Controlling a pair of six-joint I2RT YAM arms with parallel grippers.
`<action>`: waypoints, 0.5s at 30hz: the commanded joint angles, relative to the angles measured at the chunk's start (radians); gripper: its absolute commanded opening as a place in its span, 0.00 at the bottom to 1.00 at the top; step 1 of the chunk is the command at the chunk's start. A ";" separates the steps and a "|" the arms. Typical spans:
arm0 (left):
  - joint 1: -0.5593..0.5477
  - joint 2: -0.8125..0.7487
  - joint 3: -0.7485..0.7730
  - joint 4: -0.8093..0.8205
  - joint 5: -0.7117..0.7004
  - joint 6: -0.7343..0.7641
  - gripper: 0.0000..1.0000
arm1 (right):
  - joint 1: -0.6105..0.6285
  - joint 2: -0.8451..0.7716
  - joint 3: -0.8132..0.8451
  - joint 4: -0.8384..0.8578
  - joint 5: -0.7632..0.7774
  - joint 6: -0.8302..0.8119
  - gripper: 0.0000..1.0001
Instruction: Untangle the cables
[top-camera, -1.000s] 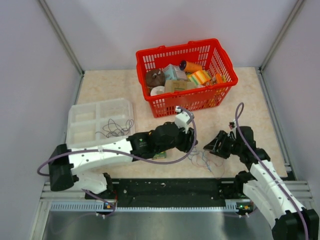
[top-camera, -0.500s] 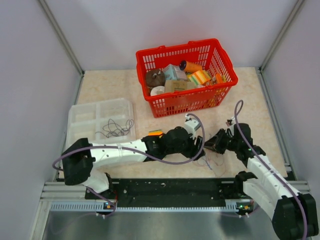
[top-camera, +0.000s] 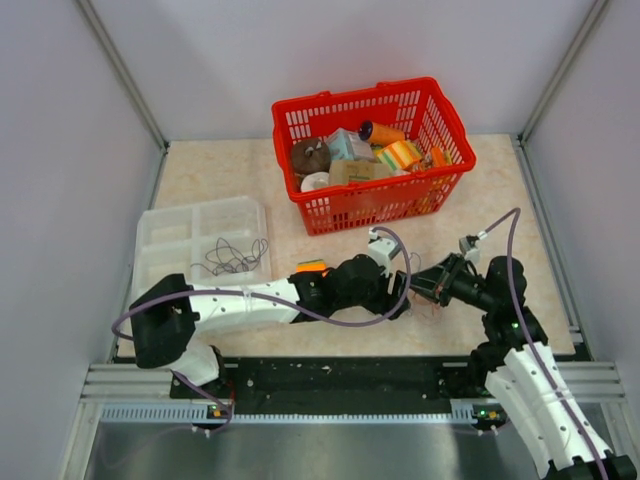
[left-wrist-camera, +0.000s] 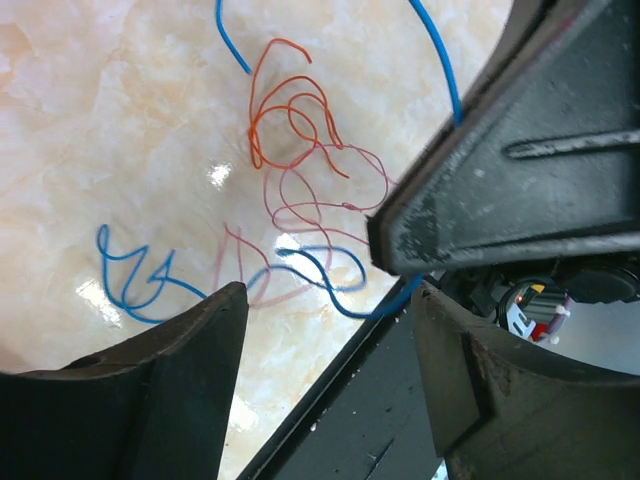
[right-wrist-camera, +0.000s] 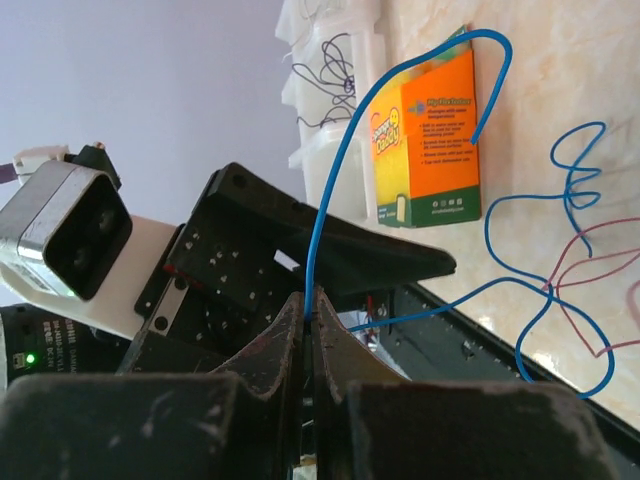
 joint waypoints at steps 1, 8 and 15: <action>0.006 -0.044 0.048 0.011 -0.072 0.017 0.74 | 0.010 -0.024 0.058 0.013 -0.052 0.061 0.00; 0.004 -0.043 0.057 0.107 -0.049 0.098 0.75 | 0.010 -0.079 0.076 0.017 -0.061 0.117 0.00; 0.004 -0.147 -0.159 0.491 0.014 0.113 0.39 | 0.008 -0.103 0.108 0.017 -0.058 0.157 0.00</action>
